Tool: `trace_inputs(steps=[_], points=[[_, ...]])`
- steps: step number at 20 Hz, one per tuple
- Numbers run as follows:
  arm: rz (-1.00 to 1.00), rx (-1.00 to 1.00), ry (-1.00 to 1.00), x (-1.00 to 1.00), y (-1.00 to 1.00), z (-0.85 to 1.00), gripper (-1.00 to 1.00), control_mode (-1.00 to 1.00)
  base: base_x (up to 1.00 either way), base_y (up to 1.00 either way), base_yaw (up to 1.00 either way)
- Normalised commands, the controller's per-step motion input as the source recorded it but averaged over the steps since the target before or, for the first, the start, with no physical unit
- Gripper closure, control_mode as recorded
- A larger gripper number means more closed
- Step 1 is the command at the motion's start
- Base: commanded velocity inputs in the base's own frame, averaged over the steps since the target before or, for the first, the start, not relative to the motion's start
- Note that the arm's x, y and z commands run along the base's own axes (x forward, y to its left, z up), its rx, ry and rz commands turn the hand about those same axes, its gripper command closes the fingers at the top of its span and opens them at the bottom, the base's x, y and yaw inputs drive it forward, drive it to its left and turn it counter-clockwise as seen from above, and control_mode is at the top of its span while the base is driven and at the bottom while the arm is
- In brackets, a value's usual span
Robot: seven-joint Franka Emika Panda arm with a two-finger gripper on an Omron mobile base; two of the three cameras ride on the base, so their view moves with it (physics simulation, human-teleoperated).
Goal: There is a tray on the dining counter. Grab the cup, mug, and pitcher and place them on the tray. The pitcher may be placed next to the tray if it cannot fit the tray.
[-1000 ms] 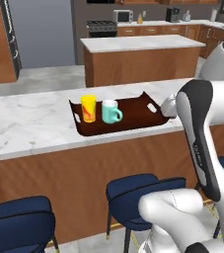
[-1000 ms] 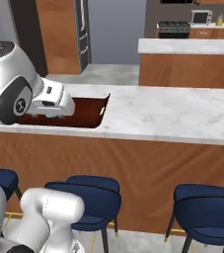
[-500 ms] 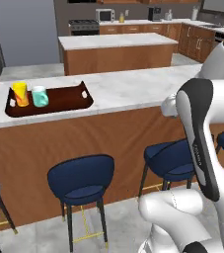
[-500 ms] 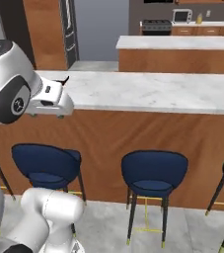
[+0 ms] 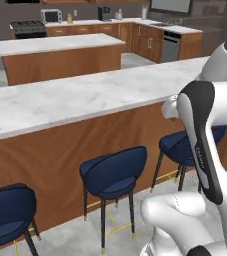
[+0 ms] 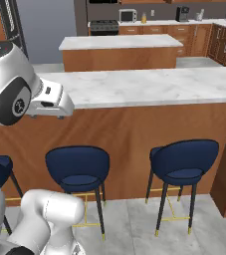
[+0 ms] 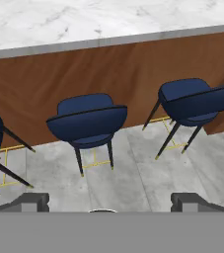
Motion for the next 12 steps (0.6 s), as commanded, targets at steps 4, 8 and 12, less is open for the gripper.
trace_inputs(steps=[4,8,12], points=[[0.0,0.0,0.0,0.0,0.0,0.0,-1.0,1.0,0.3,-1.0,-0.71],[0.0,0.0,0.0,0.0,0.0,0.0,-1.0,1.0,0.24,-1.0,-0.86],[0.0,0.0,0.0,0.0,0.0,0.0,-1.0,1.0,0.23,-1.0,-0.87]])
